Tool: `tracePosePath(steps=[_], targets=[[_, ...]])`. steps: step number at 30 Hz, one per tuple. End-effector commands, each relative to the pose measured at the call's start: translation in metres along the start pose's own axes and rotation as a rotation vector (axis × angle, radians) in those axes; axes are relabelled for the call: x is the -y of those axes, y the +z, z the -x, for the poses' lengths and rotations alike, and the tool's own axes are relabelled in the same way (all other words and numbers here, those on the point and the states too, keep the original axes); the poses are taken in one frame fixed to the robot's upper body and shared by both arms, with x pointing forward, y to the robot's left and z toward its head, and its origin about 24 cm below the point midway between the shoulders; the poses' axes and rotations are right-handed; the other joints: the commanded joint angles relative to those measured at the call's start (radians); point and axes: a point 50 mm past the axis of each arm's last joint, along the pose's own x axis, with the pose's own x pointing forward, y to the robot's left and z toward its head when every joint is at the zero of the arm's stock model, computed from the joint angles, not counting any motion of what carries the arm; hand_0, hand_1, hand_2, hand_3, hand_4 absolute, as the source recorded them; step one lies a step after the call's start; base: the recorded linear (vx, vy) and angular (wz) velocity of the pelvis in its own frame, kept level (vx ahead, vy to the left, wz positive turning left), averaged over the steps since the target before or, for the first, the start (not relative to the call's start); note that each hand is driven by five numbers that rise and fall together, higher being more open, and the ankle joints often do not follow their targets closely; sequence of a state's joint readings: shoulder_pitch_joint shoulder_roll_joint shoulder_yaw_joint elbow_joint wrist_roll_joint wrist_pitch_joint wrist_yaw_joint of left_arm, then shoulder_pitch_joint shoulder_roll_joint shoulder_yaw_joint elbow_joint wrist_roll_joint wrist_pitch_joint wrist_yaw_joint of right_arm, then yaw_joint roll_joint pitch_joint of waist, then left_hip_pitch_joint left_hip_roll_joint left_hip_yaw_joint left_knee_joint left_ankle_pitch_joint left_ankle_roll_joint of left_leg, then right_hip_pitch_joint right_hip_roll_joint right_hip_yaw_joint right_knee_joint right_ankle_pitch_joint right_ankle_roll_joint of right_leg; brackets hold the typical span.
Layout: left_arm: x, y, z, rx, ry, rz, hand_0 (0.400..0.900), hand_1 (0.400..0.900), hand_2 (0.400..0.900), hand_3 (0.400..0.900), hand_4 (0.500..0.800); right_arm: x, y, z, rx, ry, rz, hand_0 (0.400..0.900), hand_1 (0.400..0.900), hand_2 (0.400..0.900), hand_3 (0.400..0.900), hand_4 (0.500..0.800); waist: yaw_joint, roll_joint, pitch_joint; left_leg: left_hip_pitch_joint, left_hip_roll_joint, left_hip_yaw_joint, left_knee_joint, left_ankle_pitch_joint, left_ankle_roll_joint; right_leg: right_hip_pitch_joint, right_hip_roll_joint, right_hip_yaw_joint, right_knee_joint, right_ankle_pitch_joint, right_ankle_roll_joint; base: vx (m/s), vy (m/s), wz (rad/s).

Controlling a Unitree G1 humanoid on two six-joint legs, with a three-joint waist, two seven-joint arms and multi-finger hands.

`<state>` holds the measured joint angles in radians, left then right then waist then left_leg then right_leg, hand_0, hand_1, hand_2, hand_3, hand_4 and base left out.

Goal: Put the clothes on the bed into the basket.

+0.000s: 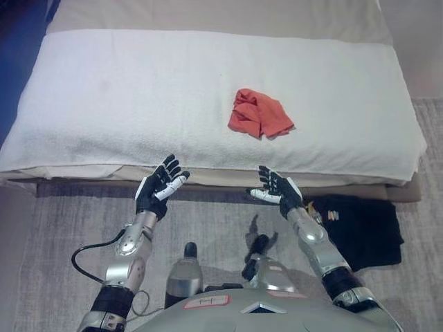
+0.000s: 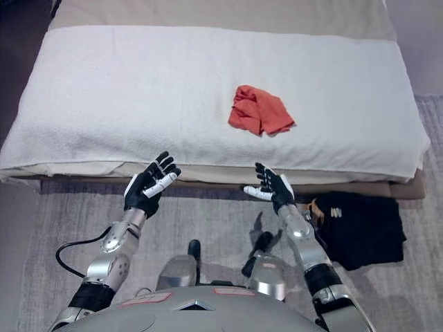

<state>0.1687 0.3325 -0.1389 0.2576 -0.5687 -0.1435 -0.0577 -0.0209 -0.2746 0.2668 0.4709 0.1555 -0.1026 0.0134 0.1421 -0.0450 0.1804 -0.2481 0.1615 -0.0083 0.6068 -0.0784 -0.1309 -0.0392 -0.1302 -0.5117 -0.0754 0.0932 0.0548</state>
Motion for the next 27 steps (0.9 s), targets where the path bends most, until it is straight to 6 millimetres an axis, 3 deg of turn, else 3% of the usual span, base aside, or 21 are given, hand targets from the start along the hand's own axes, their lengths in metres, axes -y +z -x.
tracePosePath(steps=[1,4,6,7,8,9,10,12,14,16,18,19,21,22,24,27], targets=[[0.018,0.044,-0.009,0.218,-0.101,0.041,0.9,0.9,0.9,0.9,0.8,0.011,0.062,-0.012,0.27,0.013,0.036,0.9,0.9,0.9,0.9,0.8,0.034,0.03,0.051,-0.017,-0.007,0.02,0.268,0.049,0.023,0.07,0.001,0.016,-0.012,-0.043,0.041,0.18,-0.099,-0.3],[0.018,0.04,-0.007,0.206,-0.106,0.059,0.9,0.9,0.9,0.9,0.8,0.018,0.061,-0.01,0.263,-0.005,0.048,0.9,0.9,0.9,0.9,0.8,0.044,0.018,0.059,-0.059,-0.007,0.055,0.066,0.018,0.02,0.083,0.003,0.029,-0.012,-0.067,0.043,0.24,0.001,-0.1],[0.017,0.04,-0.007,0.206,-0.102,0.054,0.9,0.9,0.9,0.9,0.8,0.021,0.058,-0.009,0.255,-0.018,0.049,0.9,0.9,0.9,0.9,0.8,0.04,0.003,0.056,-0.058,0.023,0.082,-0.159,0.042,0.016,0.075,-0.005,0.026,-0.012,-0.075,0.054,0.2,0.106,-0.02],[0.017,0.04,-0.006,0.207,-0.101,0.053,0.9,0.9,0.9,0.9,0.8,0.021,0.057,-0.009,0.253,-0.021,0.051,0.9,0.9,0.9,0.9,0.8,0.036,0.004,0.052,-0.046,0.048,0.091,-0.291,0.065,0.012,0.075,-0.004,0.028,-0.012,-0.077,0.061,0.23,0.198,0.05],[0.017,0.038,-0.007,0.201,-0.097,0.052,0.9,0.9,0.9,0.9,0.8,0.022,0.055,-0.009,0.249,-0.029,0.056,0.9,0.9,0.9,0.9,0.8,0.033,0.016,0.047,-0.033,0.083,0.104,-0.479,0.173,-0.014,0.079,0.001,0.025,-0.012,-0.087,0.073,0.23,0.24,0.03],[0.018,0.035,-0.007,0.19,-0.093,0.055,0.9,0.9,0.9,0.9,0.8,0.023,0.056,-0.008,0.251,-0.034,0.065,0.9,0.9,0.9,0.9,0.8,0.028,0.026,0.044,0.0,0.102,0.113,-0.643,0.24,-0.026,0.083,0.002,0.021,-0.012,-0.096,0.08,0.21,0.272,0.01],[0.02,0.032,-0.008,0.178,-0.092,0.06,0.9,0.9,0.9,0.9,0.8,0.023,0.056,-0.008,0.252,-0.037,0.076,0.9,0.9,0.9,0.9,0.8,0.024,0.035,0.043,-0.019,0.117,0.11,-0.694,0.259,-0.043,0.086,-0.003,0.016,-0.012,-0.101,0.085,0.16,0.274,0.06],[0.023,0.028,-0.009,0.168,-0.102,0.061,0.9,0.9,0.9,0.9,0.8,0.028,0.054,-0.008,0.241,-0.056,0.109,0.9,0.9,0.9,0.9,0.8,0.002,0.048,0.035,-0.05,0.126,0.132,-0.694,0.272,-0.064,0.114,-0.023,-0.003,-0.012,-0.102,0.094,0.2,0.333,-0.02],[0.021,0.026,-0.007,0.161,-0.098,0.061,0.9,0.9,0.9,0.9,0.8,0.026,0.058,-0.009,0.255,-0.049,0.142,0.9,0.9,0.9,0.9,0.8,0.01,0.054,0.019,-0.001,0.106,0.115,-0.694,0.299,-0.049,0.133,-0.036,0.007,-0.012,-0.091,0.095,0.22,0.4,-0.36],[0.019,0.03,-0.01,0.165,-0.102,0.034,0.9,0.9,0.9,0.9,0.8,0.03,0.057,-0.008,0.245,-0.088,0.198,0.9,0.9,0.9,0.9,0.8,0.005,0.03,0.013,0.017,0.072,0.137,-0.658,0.265,-0.036,0.18,-0.077,0.012,-0.012,-0.087,0.107,0.24,0.39,-0.18],[0.018,0.041,-0.013,0.192,-0.111,0.021,0.9,0.9,0.9,0.9,0.8,0.039,0.062,-0.01,0.245,-0.157,0.273,0.9,0.9,0.9,0.9,0.8,0.01,0.001,0.009,-0.037,0.017,0.119,-0.536,0.208,0.012,0.183,-0.132,0.018,0.011,-0.05,0.112,0.24,0.387,-0.19],[0.019,0.043,-0.012,0.194,-0.126,0.009,0.9,0.9,0.9,0.9,0.8,0.041,0.063,-0.011,0.247,-0.191,0.307,0.9,0.9,0.9,0.9,0.8,0.018,-0.01,0.007,-0.033,0.005,0.127,-0.51,0.169,0.02,0.173,-0.156,0.024,0.072,-0.061,0.118,0.27,0.359,-0.14],[0.02,0.047,-0.011,0.198,-0.166,-0.014,0.9,0.9,0.9,0.9,0.8,0.043,0.076,-0.021,0.265,-0.221,0.428,0.9,0.9,0.9,0.9,0.8,0.025,-0.009,0.022,-0.022,-0.022,0.143,-0.486,0.126,0.071,0.069,-0.232,0.011,0.288,-0.031,0.119,0.17,0.408,-0.35],[0.02,0.049,-0.01,0.201,-0.18,-0.031,0.9,0.9,0.9,0.9,0.8,0.041,0.089,-0.028,0.293,-0.232,0.494,0.9,0.9,0.9,0.9,0.8,0.032,-0.005,0.028,-0.012,-0.025,0.163,-0.501,0.119,0.076,0.039,-0.251,-0.029,0.28,0.001,0.124,0.06,0.32,-0.57],[0.021,0.058,-0.013,0.232,-0.194,-0.062,0.9,0.9,0.9,0.9,0.8,0.04,0.113,-0.04,0.347,-0.276,0.636,0.9,0.9,0.9,0.9,0.8,0.047,-0.004,0.052,-0.003,-0.03,0.177,-0.521,0.116,0.072,0.023,-0.258,-0.093,0.176,0.074,0.153,0.03,0.109,-0.16],[0.031,0.075,-0.02,0.285,-0.238,-0.08,0.9,0.9,0.9,0.9,0.8,0.042,0.14,-0.052,0.371,-0.326,0.888,0.9,0.9,0.9,0.9,0.8,0.059,-0.017,0.101,-0.071,-0.053,0.14,-0.483,0.118,0.07,0.021,-0.212,-0.033,0.128,0.069,0.146,-0.01,-0.029,0.25]])
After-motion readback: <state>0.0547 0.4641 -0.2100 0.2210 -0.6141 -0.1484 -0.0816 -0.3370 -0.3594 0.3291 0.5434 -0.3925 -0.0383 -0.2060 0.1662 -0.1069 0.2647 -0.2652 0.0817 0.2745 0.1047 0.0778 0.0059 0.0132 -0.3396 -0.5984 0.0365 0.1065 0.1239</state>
